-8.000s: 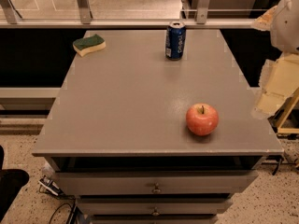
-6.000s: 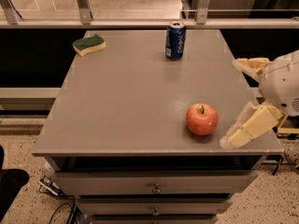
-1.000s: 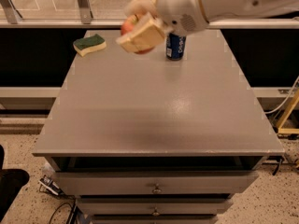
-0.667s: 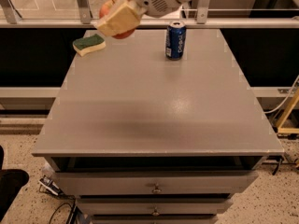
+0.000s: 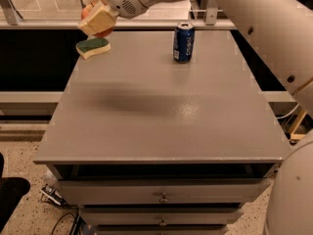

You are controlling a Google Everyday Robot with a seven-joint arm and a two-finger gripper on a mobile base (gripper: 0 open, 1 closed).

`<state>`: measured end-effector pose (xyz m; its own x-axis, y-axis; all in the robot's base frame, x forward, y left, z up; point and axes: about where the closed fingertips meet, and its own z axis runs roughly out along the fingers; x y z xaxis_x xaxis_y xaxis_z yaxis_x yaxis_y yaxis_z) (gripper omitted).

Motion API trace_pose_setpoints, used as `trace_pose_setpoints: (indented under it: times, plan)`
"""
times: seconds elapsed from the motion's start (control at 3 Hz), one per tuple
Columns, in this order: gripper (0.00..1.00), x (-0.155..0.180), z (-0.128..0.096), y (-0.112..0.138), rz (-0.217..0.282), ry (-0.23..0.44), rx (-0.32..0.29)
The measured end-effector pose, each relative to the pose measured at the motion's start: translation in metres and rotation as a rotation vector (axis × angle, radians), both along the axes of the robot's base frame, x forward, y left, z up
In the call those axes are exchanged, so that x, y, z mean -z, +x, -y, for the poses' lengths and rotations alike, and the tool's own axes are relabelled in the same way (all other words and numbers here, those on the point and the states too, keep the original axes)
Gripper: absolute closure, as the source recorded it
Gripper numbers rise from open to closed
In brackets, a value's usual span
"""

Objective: Move apple near sponge

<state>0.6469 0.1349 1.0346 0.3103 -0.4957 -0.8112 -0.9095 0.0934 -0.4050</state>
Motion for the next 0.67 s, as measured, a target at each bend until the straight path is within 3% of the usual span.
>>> trace_pose_setpoints:
  times: [0.33, 0.67]
  plan:
    - [1.00, 0.000, 0.000, 0.000, 0.000, 0.000, 0.000]
    - [1.00, 0.004, -0.005, 0.016, 0.000, -0.006, -0.002]
